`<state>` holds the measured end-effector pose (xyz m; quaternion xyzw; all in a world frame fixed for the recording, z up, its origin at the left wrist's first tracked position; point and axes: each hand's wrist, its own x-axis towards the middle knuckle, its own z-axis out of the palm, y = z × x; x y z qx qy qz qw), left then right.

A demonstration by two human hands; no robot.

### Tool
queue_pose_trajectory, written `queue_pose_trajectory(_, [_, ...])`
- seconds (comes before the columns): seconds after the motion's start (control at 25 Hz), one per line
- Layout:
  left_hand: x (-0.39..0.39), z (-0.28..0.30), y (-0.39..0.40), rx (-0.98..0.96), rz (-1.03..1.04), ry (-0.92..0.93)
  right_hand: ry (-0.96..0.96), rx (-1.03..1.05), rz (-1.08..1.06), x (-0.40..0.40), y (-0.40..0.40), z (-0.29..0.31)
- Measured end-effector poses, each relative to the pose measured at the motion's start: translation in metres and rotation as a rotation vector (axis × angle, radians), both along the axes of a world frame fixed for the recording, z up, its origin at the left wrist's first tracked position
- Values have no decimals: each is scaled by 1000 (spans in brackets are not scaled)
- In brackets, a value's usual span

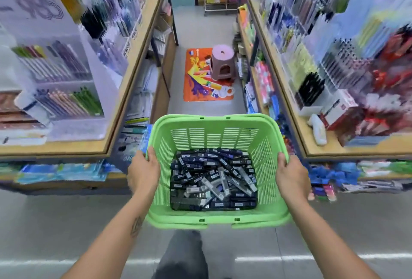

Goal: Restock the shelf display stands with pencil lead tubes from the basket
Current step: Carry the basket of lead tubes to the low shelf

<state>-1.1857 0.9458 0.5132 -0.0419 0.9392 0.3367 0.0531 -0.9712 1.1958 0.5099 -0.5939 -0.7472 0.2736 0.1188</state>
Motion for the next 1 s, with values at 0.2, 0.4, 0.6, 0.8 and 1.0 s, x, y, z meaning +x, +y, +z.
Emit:
queue_pose_trajectory(0.2, [-180,-7,109,32,3,22,-7,28,6,-182,109,-12])
queue_pose_trajectory(0.4, [-350,9,219,12,-14,19,-12,50,-4,-347,214,2])
queue_pose_trajectory(0.6, [-488,6,333,-19,39,10,1,80,27,-497,339,2])
queue_pose_trajectory(0.8, [-615,-19,451,0,180,-6,-22,83,150,-669,484,-13])
queue_pose_trajectory(1.0, [-712,-11,526,48,337,-38,-20,152,297,-818,584,-4])
